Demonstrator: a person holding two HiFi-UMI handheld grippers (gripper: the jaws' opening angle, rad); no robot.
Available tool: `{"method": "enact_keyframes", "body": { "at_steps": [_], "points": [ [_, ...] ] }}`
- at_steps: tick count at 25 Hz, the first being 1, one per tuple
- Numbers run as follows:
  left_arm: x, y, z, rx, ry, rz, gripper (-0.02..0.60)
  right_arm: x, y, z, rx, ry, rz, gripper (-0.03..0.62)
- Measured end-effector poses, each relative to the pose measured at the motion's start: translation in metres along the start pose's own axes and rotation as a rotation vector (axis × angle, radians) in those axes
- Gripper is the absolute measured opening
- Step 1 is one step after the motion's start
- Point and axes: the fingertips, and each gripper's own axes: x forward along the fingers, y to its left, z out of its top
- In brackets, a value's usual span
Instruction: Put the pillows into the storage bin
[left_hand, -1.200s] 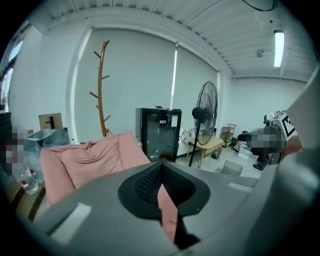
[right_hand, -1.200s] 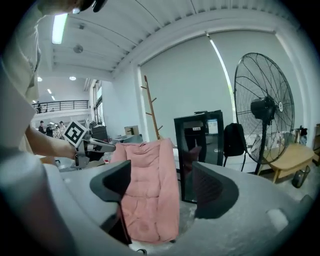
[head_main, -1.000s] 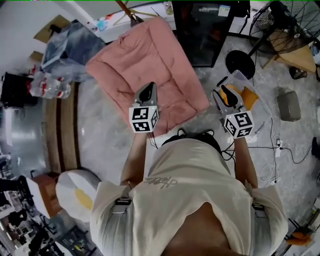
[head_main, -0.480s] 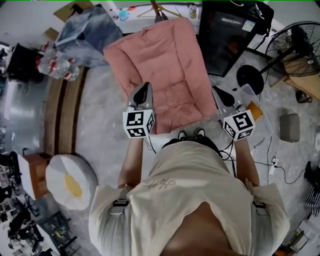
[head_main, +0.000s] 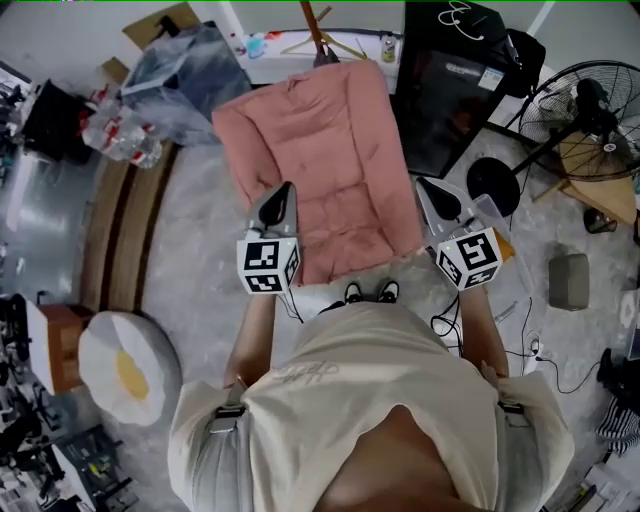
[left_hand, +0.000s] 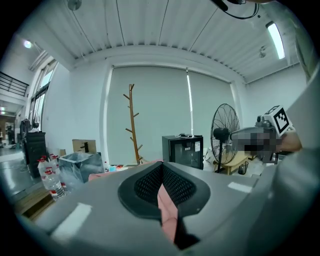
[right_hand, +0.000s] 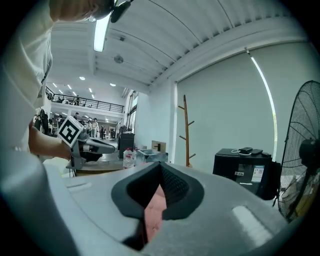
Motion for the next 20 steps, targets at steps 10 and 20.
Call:
{"method": "enact_keyframes", "body": {
  "at_steps": [10,20],
  "points": [
    [-0.009,-0.007,0.002,-0.033,-0.010,0.009,0.014,-0.006,-0.007,0.000,0.008,0.001,-0.018,0.002],
    [-0.006,0.004,0.008,-0.135,-0.057,0.070,0.014,-0.024,-0.018,-0.006,0.045,-0.025,-0.057,0.002]
  ]
}}
